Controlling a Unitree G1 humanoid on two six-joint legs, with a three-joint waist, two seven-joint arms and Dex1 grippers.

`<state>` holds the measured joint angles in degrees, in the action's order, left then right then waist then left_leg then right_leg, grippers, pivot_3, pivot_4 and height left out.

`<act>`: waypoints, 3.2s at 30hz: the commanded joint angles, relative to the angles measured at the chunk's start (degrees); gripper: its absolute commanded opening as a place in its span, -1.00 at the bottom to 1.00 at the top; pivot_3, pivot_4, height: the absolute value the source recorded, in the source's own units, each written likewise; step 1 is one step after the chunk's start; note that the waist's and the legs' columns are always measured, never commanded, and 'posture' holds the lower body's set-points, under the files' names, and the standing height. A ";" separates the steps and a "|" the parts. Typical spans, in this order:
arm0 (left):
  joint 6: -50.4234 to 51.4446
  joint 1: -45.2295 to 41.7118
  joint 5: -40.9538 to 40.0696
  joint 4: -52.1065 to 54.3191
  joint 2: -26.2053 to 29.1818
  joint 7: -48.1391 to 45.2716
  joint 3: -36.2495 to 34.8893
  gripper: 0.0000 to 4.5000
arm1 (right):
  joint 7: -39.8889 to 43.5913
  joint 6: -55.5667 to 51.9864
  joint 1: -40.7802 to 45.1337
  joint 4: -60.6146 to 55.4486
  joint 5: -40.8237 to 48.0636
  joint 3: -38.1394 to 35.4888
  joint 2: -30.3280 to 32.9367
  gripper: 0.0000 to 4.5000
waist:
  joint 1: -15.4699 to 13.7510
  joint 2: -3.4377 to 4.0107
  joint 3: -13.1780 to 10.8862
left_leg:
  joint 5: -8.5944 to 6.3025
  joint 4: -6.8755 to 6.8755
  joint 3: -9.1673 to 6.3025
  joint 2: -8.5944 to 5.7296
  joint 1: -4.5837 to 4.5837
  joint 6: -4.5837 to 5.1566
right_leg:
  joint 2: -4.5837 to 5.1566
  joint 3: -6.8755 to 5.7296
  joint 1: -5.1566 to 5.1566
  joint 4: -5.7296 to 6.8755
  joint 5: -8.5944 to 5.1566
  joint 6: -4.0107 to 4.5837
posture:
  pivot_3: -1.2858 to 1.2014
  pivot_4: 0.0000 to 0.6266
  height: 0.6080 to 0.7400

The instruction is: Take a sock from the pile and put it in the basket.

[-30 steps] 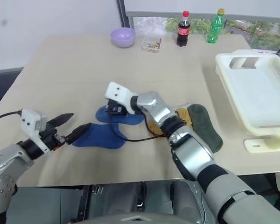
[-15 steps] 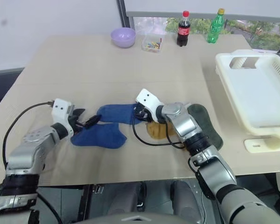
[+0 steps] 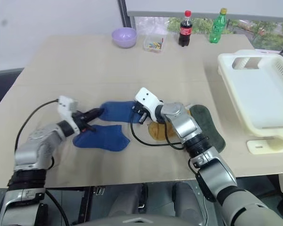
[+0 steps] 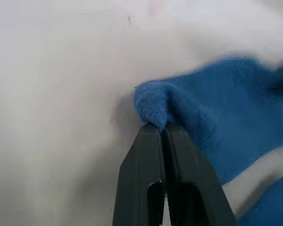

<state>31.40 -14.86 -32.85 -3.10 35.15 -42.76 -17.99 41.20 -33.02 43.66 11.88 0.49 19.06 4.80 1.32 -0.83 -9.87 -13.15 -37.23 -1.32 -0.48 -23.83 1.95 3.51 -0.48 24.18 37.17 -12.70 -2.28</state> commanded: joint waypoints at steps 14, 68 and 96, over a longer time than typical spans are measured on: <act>17.93 23.37 -14.06 19.23 16.84 -6.94 -18.88 -0.98 | 3.55 -22.17 -2.81 -24.64 15.10 4.50 1.86 -1.00 | 0.79 0.04 -0.01 | -0.02 0.05 -0.18 -0.05 0.09 -0.01 | 0.29 -0.12 -0.09 -0.08 -0.07 0.11 | 0.03 -0.52 1.00; 14.47 32.24 -3.89 23.93 7.69 -1.56 -10.50 0.77 | 16.84 33.70 -3.55 12.77 -1.10 15.74 2.18 -0.94 | 0.95 -0.02 0.07 | -0.01 0.17 -0.18 -0.05 0.17 -0.04 | 0.30 -0.13 -0.14 -0.17 -0.07 0.10 | 0.03 -0.52 1.00; 4.76 27.49 -7.49 26.31 4.66 -5.94 -4.64 0.77 | 17.61 37.62 -5.19 10.67 -8.24 15.84 6.32 -0.94 | 0.39 0.10 0.21 | 0.01 0.15 -0.13 -0.19 0.48 -0.01 | 0.08 -0.19 -0.49 -0.16 -0.08 0.10 | 0.03 -0.52 1.00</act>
<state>37.44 11.70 -40.50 23.23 38.91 -47.81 -20.04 58.91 4.00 39.25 21.47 -4.53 33.30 9.78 1.71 -0.73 -9.66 -13.15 -37.08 -1.45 -0.66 -23.34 1.94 3.59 -0.67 23.70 37.02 -12.79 -2.18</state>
